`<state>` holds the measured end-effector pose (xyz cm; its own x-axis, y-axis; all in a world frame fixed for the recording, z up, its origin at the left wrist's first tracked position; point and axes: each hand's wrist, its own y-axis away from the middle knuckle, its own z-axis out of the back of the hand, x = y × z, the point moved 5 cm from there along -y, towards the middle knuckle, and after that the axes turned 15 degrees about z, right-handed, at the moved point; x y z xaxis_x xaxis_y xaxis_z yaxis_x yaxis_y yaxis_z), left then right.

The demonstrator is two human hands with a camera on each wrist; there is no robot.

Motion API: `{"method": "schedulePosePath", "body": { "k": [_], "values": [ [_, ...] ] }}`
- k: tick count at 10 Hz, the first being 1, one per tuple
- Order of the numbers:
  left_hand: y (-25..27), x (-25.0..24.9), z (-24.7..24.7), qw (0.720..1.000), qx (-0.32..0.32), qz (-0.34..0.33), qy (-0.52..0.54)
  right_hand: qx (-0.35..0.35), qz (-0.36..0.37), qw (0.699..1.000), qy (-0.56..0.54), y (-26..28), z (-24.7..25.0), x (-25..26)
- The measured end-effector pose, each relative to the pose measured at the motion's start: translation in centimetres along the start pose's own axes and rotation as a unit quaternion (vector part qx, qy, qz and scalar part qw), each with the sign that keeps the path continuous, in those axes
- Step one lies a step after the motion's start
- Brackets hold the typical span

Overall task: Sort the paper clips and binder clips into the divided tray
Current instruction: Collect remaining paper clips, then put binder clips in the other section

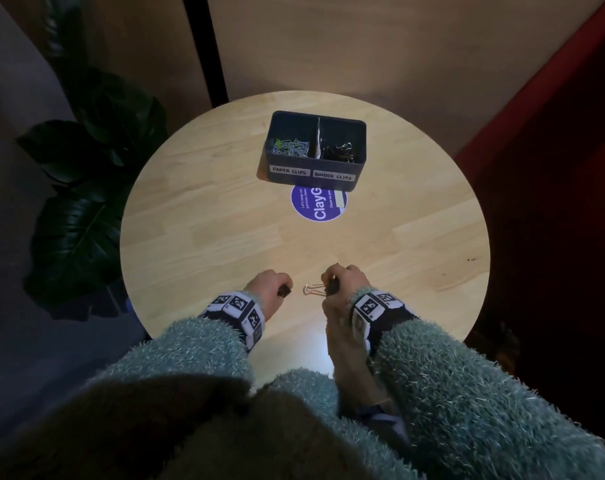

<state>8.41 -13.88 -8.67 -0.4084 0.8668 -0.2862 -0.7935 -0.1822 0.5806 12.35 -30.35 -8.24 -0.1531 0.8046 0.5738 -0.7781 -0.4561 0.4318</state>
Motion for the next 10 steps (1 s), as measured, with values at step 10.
{"method": "schedulePosePath", "body": {
  "k": [10],
  "values": [
    [-18.9,-17.0,19.6,0.97,-0.024,0.03,0.239,-0.217,0.004,0.971,-0.097,-17.2,22.8,2.7]
  ]
}}
